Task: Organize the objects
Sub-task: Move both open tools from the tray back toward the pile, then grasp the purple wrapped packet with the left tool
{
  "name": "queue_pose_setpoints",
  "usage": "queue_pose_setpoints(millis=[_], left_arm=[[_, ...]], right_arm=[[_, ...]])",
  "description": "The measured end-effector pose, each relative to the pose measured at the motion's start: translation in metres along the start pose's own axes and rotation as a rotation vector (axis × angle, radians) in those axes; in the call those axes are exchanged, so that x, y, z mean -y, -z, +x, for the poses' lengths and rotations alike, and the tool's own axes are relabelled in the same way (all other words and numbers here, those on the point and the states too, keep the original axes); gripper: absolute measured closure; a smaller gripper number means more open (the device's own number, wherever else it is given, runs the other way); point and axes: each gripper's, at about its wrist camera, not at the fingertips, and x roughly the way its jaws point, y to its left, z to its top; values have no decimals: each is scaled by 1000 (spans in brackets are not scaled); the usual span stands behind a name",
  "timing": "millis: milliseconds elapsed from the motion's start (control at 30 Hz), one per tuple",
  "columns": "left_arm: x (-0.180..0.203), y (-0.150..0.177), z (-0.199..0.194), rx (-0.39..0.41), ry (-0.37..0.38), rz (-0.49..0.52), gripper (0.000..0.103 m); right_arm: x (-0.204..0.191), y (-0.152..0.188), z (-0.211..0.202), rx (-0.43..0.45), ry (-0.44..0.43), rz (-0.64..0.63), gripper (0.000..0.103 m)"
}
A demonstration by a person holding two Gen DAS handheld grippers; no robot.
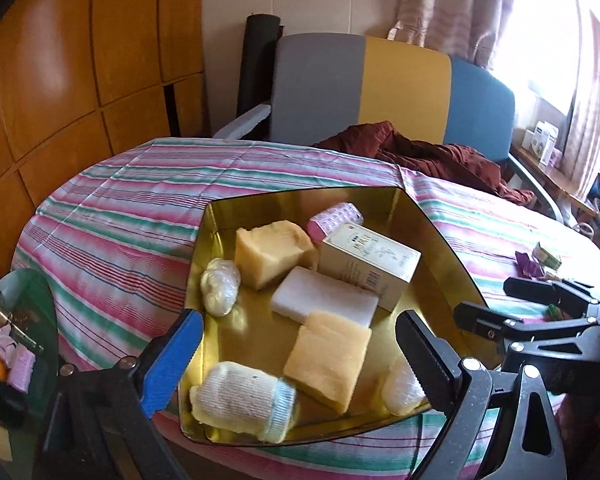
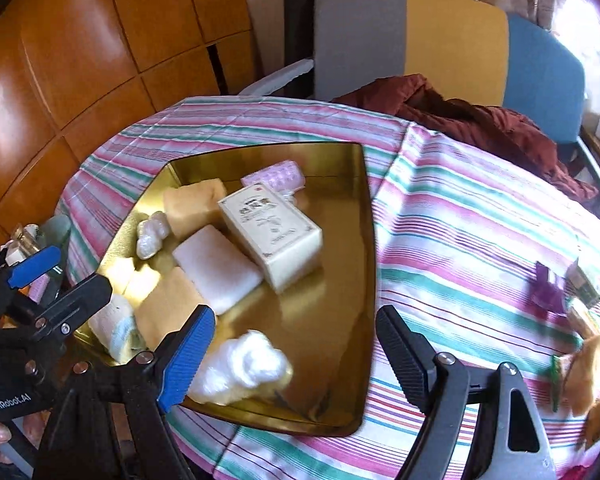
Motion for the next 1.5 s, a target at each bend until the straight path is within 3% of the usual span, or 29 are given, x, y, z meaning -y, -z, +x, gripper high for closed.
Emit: queue_pose_setpoints(millis=[567,1000,1233,1367,1500], left_arm=[[32,2,-8,12,-3,105,5],[61,3,-13,24,3,204,5],[78,2,-12,18,5,257,5],[92,1,-10,9,22,286,5],[113,-3,-5,-8,72,320,5]], right_arm=[[59,15,-23,26,157,44,15],[185,8,-68,82,438,138,15],[261,20,-84,146,521,334,15],[293,35,-91,157,469,519,15],[307,45,-102,182,457,618,15]])
